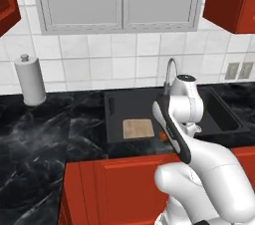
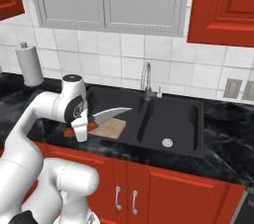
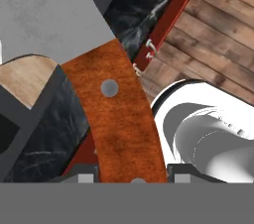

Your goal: Move the cutting board and knife to the sink. Then move spray from the shelves to the counter.

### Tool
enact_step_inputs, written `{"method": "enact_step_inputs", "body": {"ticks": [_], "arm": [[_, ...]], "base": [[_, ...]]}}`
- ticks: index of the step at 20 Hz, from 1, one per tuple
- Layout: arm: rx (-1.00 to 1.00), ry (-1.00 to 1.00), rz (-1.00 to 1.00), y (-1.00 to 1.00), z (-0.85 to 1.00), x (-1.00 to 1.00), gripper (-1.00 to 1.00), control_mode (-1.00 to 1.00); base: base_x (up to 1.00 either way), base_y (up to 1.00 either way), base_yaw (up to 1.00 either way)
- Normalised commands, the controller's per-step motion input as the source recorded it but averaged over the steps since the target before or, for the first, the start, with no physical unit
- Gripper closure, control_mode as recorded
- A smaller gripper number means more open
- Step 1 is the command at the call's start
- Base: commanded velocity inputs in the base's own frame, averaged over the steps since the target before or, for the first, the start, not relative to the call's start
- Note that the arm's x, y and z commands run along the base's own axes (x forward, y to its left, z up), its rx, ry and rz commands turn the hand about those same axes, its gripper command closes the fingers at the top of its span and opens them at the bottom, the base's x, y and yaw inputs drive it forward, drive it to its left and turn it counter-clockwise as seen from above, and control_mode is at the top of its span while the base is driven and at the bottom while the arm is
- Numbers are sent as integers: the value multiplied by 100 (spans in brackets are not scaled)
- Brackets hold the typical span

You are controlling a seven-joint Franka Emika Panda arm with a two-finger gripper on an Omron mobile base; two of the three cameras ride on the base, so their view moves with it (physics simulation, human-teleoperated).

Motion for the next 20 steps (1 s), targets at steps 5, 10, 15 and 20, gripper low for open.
{"method": "enact_step_inputs", "body": {"ticks": [5, 10, 15, 20], "arm": [[0, 0, 0, 0, 0, 0, 100, 100], [0, 0, 0, 0, 0, 0, 100, 100], [0, 0, 0, 0, 0, 0, 100, 100], [0, 0, 0, 0, 0, 0, 100, 100]], "base": [[56, 3, 0], [24, 4, -1], [3, 0, 0], [0, 0, 0]]}}
